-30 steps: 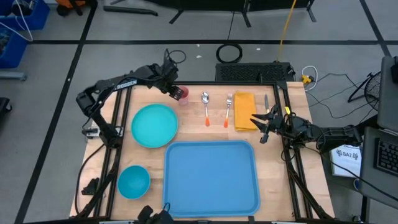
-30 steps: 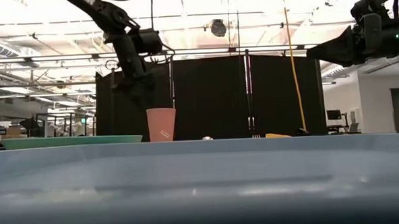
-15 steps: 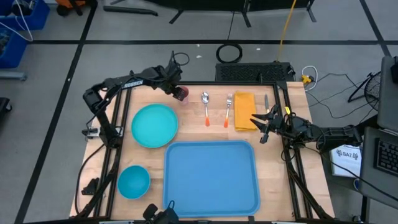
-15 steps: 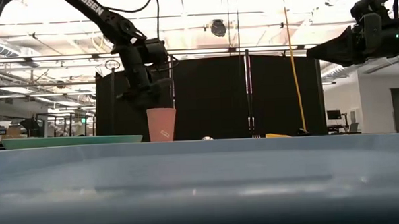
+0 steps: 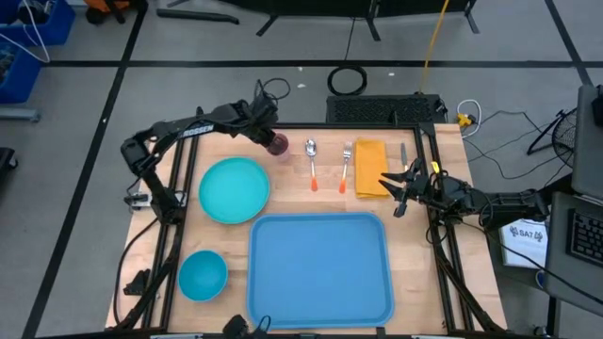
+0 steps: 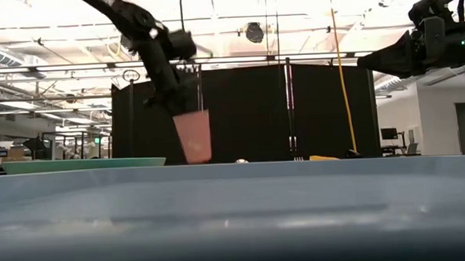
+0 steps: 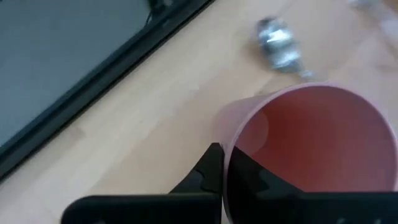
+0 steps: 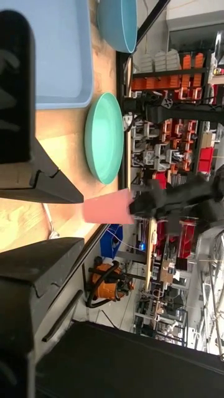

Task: Set up tray
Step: Put the pink cup on the blue serving tray

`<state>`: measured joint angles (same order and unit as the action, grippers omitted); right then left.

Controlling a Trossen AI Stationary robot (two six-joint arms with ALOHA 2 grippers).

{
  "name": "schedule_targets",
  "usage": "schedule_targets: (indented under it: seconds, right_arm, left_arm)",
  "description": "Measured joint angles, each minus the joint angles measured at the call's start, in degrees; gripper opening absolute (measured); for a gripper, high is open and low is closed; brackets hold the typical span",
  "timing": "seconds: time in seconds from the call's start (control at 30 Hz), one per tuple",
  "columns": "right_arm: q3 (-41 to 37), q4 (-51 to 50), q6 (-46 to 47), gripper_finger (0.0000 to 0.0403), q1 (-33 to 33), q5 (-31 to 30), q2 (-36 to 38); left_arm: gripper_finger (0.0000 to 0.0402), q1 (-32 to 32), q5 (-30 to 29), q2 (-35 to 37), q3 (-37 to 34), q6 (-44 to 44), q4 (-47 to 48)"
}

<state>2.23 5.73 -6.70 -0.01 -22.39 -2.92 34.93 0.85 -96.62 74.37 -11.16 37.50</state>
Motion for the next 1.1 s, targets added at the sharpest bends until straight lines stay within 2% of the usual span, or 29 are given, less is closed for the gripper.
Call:
schedule_targets:
  seconds: [0.2, 0.33, 0.5, 0.63, 0.73, 0.83, 1.1]
  right_arm:
    - [0.0, 0.0, 0.0, 0.0089, 0.0, 0.0, 0.0]
    - [0.0, 0.0, 0.0, 0.0089, 0.0, 0.0, 0.0]
    - [0.0, 0.0, 0.0, 0.0089, 0.0, 0.0, 0.0]
    - [0.0, 0.0, 0.0, 0.0089, 0.0, 0.0, 0.0]
    - [0.0, 0.1, 0.0, 0.0089, 0.0, 0.0, 0.0]
    - [0.0, 0.9, 0.0, 0.0089, 0.0, 0.0, -0.1]
    - [0.0, 3.6, 0.0, 0.0089, 0.0, 0.0, -0.3]
  left_arm:
    - [0.0003, -9.9, 0.3, 10.6, 0.1, -3.4, 8.4]
    - [0.0003, -20.6, -4.0, 15.1, 0.1, -10.0, 13.2]
    - [0.0003, -33.5, -7.3, 15.1, 0.1, -19.7, 14.6]
    - [0.0003, -41.0, -10.7, 12.1, 0.1, -27.5, 18.7]
    - [0.0003, -44.4, -13.7, 9.8, 0.0, -32.2, 20.2]
    - [0.0003, -46.5, -14.4, 7.1, 0.1, -33.2, 19.9]
    - [0.0003, -47.0, -10.1, 0.8, 0.1, -33.7, 20.7]
